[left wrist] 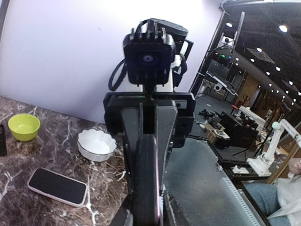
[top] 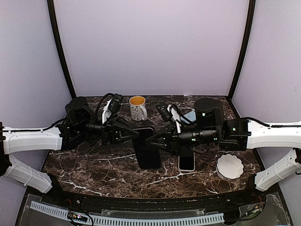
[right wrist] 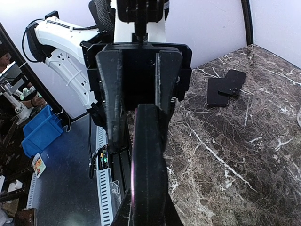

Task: Put the phone into the phone case
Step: Pass from the left arm to the right

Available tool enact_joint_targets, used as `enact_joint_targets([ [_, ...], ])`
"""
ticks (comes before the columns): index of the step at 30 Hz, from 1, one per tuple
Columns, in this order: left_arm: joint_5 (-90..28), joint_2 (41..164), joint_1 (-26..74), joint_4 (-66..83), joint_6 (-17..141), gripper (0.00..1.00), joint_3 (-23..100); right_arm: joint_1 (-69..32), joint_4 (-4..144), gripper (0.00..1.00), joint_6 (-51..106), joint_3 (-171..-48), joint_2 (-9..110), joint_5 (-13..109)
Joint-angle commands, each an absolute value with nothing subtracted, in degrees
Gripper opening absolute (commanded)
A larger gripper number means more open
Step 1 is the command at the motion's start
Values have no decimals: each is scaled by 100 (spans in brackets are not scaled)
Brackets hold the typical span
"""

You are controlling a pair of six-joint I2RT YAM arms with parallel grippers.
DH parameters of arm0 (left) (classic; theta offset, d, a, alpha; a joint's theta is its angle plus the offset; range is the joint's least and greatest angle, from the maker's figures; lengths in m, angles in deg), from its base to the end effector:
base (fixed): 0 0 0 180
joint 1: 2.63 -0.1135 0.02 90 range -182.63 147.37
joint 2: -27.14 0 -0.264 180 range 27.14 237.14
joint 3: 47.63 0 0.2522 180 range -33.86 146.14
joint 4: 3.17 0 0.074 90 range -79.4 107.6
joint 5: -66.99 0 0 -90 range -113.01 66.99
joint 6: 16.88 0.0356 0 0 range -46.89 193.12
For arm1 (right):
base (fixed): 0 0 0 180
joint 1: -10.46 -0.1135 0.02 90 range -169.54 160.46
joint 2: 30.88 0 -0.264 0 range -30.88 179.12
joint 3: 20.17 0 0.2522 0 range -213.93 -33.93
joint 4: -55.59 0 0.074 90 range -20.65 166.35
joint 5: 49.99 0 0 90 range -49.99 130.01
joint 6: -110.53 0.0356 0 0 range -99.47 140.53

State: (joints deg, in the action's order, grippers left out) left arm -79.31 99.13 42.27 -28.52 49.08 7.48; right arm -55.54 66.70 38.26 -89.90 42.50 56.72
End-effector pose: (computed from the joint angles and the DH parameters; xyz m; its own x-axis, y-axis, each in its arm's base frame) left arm 0.1721 -0.2133 0.3051 -0.3017 -0.0184 -0.9532 0.9325 -0.2139 -0.2910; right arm 0.1130 0.2789 0.3229 -0.3996 -0.1804 -0.8988 -0.9096 0.2000 0.3643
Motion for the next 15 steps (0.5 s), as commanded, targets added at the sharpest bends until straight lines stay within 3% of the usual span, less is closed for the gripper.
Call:
enact_joint_targets([
  [1,-8102,9900,4236,-3049,4856,12,962,-5528,6162,0,3868,-8997,4065,5765],
  [2,-8111,9902,4232,-3038,4866,3,968,-5528,6140,0,3879,-8966,4032,5733],
  [3,-8115,9903,4229,-2997,4896,1,972,-5528,6114,0,3886,-8947,4009,5718],
  [10,-7840,9777,4231,-2810,5118,0,926,-5514,6224,0,3949,-8822,3942,5334],
  [12,-7328,9765,4223,-2396,5291,17,996,-5454,6199,0,4045,-8685,3871,5075],
  [13,-7016,9761,4216,-2158,5418,49,1095,-5380,6121,0,4151,-8584,3824,5034],
  [15,-5990,9822,4110,-1389,5521,76,1322,-5135,6022,0,4485,-8375,3741,4975],
])
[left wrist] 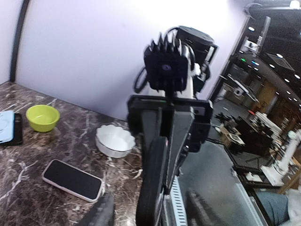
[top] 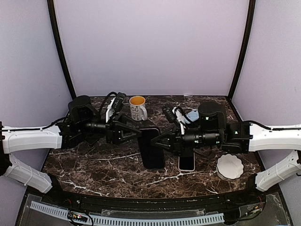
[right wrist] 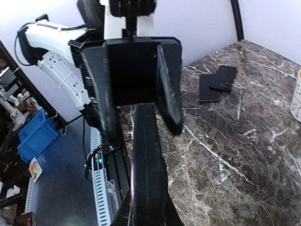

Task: Put the phone into the phone case
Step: Place the phone with the phone case at the center of the board.

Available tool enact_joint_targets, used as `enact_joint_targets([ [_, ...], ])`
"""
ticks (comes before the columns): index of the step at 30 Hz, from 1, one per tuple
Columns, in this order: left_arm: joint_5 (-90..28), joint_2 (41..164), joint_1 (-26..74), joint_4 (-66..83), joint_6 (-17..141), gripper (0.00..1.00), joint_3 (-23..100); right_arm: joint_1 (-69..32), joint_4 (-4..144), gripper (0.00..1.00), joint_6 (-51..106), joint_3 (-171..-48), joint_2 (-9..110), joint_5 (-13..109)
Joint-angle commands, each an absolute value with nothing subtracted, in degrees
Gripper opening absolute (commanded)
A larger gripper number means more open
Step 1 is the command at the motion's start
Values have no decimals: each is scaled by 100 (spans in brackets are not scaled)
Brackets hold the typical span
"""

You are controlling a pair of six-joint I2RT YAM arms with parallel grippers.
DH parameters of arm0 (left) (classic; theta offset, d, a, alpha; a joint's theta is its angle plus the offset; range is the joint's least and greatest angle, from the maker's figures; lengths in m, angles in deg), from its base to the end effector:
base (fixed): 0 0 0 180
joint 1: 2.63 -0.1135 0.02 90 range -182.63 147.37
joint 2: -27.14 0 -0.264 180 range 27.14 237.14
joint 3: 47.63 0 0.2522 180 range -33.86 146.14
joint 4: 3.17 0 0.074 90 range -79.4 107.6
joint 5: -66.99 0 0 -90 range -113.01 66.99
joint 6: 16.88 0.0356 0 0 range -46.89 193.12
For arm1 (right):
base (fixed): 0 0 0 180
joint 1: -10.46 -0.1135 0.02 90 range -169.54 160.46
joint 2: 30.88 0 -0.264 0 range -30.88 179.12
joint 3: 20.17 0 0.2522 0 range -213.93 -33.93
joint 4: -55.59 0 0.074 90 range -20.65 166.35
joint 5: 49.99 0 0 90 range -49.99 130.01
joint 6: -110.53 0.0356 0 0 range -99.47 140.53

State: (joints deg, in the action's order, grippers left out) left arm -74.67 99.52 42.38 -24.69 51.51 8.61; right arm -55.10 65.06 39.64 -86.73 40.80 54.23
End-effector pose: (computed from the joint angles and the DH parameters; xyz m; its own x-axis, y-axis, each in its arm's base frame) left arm 0.1768 -0.2164 0.3040 -0.3033 -0.0198 -0.9527 0.9456 -0.1301 -0.2983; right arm 0.1134 0.2706 0.3143 -0.4196 -0.1562 -0.8942 -0.8927 0.2495 0.3753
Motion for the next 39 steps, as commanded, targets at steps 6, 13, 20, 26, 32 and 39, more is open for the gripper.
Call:
enact_joint_targets([
  [6,-4780,10147,3414,-239,5119,86,1689,-4427,6312,0,5656,-8109,4167,4780],
  [13,-4374,10297,3365,328,5248,86,1864,-4183,6283,0,6296,-8426,5337,5193],
  [20,-4337,10299,3366,391,5297,85,1887,-3845,6093,0,6696,-8429,6047,5593],
  [26,-4459,10394,3363,410,5267,85,1920,-3610,6186,14,6720,-8276,6442,5631],
  [32,-4472,10473,3361,494,5255,84,1972,-3595,7185,27,6578,-8610,6842,5044],
  [39,-4493,10502,3364,524,5255,84,1987,-3627,8052,27,6625,-8889,7060,4502],
])
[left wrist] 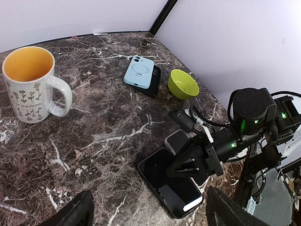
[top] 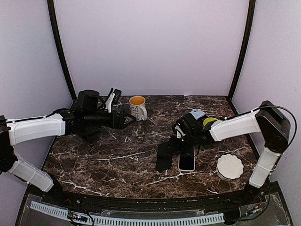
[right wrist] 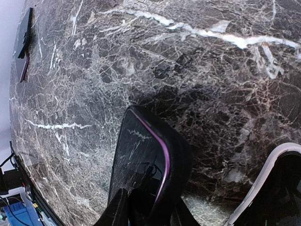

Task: Put the phone into the phone case
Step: Place the phone with the phone case at the center of the board.

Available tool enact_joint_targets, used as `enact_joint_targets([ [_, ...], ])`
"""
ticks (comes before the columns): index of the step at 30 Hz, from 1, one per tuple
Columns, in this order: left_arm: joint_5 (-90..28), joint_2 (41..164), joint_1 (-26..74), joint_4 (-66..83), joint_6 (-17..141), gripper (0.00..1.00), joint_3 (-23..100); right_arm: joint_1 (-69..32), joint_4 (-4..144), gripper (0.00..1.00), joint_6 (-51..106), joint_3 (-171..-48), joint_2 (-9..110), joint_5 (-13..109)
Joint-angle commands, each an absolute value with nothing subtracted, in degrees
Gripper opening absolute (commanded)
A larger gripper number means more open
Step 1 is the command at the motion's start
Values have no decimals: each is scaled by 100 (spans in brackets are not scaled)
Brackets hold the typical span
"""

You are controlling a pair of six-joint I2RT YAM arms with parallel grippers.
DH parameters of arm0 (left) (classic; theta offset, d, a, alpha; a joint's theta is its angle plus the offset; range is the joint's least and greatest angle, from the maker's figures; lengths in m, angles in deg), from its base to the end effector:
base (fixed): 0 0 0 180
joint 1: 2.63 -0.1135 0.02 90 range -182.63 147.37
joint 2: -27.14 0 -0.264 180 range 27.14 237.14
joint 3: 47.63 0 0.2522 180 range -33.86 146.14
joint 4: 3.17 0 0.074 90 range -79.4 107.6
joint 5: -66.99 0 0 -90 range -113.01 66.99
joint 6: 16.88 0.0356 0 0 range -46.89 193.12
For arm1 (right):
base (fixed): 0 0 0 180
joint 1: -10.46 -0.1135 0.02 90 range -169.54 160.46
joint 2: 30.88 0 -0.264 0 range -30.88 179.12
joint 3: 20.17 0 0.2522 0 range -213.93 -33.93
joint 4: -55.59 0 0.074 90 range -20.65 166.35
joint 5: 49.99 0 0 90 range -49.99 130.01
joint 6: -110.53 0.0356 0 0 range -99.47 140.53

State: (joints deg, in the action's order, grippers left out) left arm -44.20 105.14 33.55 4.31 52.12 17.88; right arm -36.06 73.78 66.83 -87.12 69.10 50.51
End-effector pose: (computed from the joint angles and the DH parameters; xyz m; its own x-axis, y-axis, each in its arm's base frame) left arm 0.2443 -0.1946 0.2806 -0.5529 -0.0096 -0.8332 0.6711 0.5876 -0.4521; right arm 0.2330 0.2551 0.1511 -0.9432 0.0385 -0.3300 -0.1594 0.8192 0.5510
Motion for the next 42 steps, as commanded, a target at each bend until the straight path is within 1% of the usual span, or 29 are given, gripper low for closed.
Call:
enact_joint_targets([
  [1,-4496,10515,3365,524,5255,84,1993,-3642,8137,27,6626,-8917,7070,4439],
  [6,-4523,10544,3362,566,5255,84,2025,-3859,8690,28,6608,-9187,7134,4082],
  [11,-4530,10545,3364,576,5264,84,2035,-4125,9500,41,6548,-9631,7235,3369],
  [13,-4538,10556,3362,576,5264,84,2036,-4194,9813,44,6490,-9895,7305,3141],
  [20,-4417,10543,3356,631,5310,84,2033,-4415,10469,47,6220,-10709,7381,2677],
  [26,-4191,10598,3350,768,5373,83,2087,-4480,10633,47,6065,-11044,6899,2033],
  [30,-4061,10652,3314,888,5452,83,2154,-4163,10855,48,5984,-11276,6619,1059],
  [34,-3821,10690,3278,981,5541,83,2167,-3432,10575,51,5899,-11344,6573,420],
  [37,-3647,10695,3270,1021,5680,84,2198,-2812,10093,61,5870,-11398,6751,385],
  [39,-3519,10690,3263,1184,5780,84,2246,-2419,9869,65,5876,-11563,6999,491],
  [42,-3347,10655,3259,1310,5898,84,2287,-1965,9838,67,5903,-12057,7644,660],
])
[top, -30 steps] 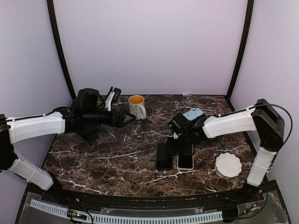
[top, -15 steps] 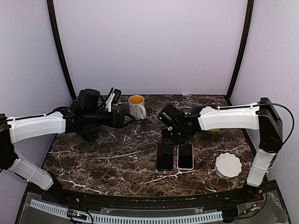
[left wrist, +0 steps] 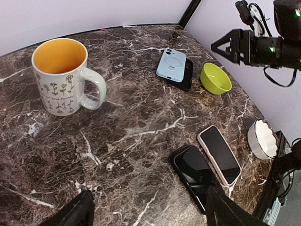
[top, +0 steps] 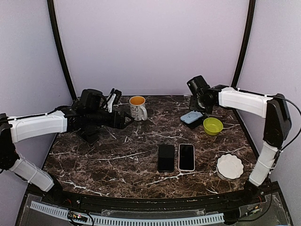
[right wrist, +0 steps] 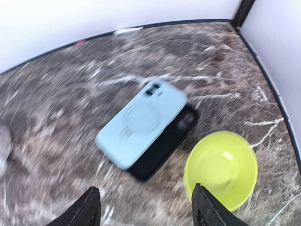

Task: Put the phone into the phone case
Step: Place the phone with the phone case at the center of the board, then move the phone case to the corner of the board.

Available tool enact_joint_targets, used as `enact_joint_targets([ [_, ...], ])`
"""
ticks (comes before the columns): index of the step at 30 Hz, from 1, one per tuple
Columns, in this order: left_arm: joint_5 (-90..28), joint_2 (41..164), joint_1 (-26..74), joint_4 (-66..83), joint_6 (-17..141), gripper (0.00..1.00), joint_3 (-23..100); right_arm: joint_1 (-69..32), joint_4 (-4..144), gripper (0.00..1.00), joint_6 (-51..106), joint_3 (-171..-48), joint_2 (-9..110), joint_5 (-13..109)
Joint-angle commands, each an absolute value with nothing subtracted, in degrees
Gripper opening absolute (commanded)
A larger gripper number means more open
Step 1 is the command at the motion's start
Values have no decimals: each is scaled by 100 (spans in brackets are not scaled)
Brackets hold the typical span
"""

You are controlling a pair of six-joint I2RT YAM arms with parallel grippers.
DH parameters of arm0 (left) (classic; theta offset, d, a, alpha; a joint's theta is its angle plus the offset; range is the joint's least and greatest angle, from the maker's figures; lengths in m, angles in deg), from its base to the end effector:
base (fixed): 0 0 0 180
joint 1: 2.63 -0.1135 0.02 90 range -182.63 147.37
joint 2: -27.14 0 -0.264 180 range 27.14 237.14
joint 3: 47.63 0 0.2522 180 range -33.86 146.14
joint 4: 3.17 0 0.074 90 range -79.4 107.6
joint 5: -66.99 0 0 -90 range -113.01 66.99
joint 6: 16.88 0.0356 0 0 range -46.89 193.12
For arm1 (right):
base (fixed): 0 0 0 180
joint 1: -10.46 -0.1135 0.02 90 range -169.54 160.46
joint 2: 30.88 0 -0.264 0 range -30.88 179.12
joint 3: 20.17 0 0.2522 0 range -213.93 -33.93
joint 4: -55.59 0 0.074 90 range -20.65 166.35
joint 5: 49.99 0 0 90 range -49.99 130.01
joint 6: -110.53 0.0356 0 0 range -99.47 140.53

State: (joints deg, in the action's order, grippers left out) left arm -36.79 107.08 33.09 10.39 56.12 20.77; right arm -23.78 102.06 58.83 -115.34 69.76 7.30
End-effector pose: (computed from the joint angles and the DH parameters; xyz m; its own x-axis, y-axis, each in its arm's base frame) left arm 0.2543 -0.1933 0.2769 -0.5463 0.0431 -0.8365 0.6090 0.7060 -0.3614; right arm 0.3282 0.2001 0.2671 -0.6335 0.1996 -0.7475 0.2480 0.9676 0.0482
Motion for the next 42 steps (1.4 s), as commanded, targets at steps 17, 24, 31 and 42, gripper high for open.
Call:
enact_joint_targets([
  [17,-3028,10734,3248,1400,6247,86,2301,-1173,10469,84,6143,-14149,9847,1225],
  [24,-3007,10824,3252,1428,6284,86,2317,-758,10713,98,5863,-14171,10096,1397],
  [31,-2989,10985,3250,1465,6305,87,2349,-659,10428,86,5200,-14161,10355,2481],
  [42,-3048,11052,3243,1499,6353,87,2404,-788,10369,71,4525,-14182,10624,3116],
])
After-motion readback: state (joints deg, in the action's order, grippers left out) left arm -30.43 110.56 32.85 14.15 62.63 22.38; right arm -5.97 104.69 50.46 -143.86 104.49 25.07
